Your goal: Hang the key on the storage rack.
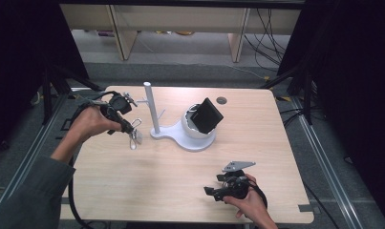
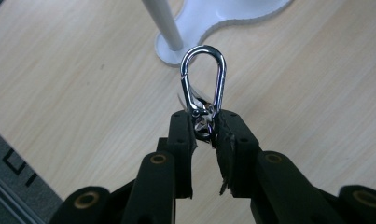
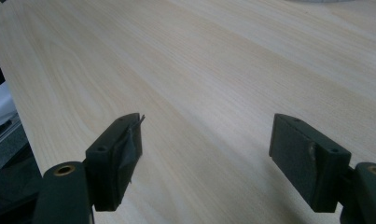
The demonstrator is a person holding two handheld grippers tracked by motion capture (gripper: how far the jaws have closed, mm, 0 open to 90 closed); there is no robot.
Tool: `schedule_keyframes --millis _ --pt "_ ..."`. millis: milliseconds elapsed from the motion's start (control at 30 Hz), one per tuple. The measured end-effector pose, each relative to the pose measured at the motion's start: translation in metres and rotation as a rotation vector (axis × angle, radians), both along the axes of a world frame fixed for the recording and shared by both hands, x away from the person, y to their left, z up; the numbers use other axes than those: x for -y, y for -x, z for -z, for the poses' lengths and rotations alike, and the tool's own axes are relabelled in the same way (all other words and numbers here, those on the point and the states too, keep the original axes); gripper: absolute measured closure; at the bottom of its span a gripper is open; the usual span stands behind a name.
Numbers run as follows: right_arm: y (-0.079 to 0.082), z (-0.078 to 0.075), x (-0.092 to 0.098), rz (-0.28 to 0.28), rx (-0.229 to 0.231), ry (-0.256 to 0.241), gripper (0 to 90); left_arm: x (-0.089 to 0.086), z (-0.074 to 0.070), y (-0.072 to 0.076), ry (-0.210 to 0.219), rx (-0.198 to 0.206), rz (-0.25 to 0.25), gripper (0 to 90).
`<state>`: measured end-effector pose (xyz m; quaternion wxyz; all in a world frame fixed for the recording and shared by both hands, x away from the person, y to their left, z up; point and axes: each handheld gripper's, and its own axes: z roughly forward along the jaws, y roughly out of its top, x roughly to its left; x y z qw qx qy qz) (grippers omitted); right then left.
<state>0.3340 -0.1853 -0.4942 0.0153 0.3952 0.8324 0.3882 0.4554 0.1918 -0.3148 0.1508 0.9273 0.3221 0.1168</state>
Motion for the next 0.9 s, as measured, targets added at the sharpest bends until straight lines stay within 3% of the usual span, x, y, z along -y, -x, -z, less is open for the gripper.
schedule_keyframes --millis 33,100,367,533,567,633,733,800,900 --pt "-0.001 0.001 0.001 -0.01 0.016 0.005 26.5 -0.001 -0.003 -0.001 0.002 0.0 -0.004 75.2" --pt "0.0 0.0 0.0 0.003 -0.004 0.0 26.5 -0.002 -0.007 -0.002 0.016 0.004 -0.025 75.2" --pt "0.0 0.0 0.0 0.0 0.013 -0.002 26.5 -0.003 -0.021 -0.008 0.005 0.015 -0.03 75.2" --pt "-0.001 0.001 -0.001 -0.013 -0.005 -0.019 26.5 -0.004 -0.026 -0.012 0.006 0.02 -0.045 75.2" --pt "-0.002 0.001 0.0 -0.027 0.01 -0.015 26.5 -0.004 -0.028 -0.014 0.007 0.022 -0.044 75.2" --pt "0.0 0.0 -0.001 -0.003 -0.017 -0.019 26.5 -0.004 -0.03 -0.016 0.005 0.019 -0.049 75.2" --pt "-0.002 0.001 0.0 -0.028 0.01 -0.016 26.5 -0.004 -0.033 -0.019 0.004 0.02 -0.06 75.2" --pt "0.0 0.0 -0.001 -0.004 -0.018 -0.018 26.5 -0.003 -0.033 -0.02 0.01 0.014 -0.072 75.2" --pt "-0.001 0.001 -0.001 -0.02 -0.001 -0.009 26.5 -0.003 -0.034 -0.024 0.007 0.018 -0.071 75.2"
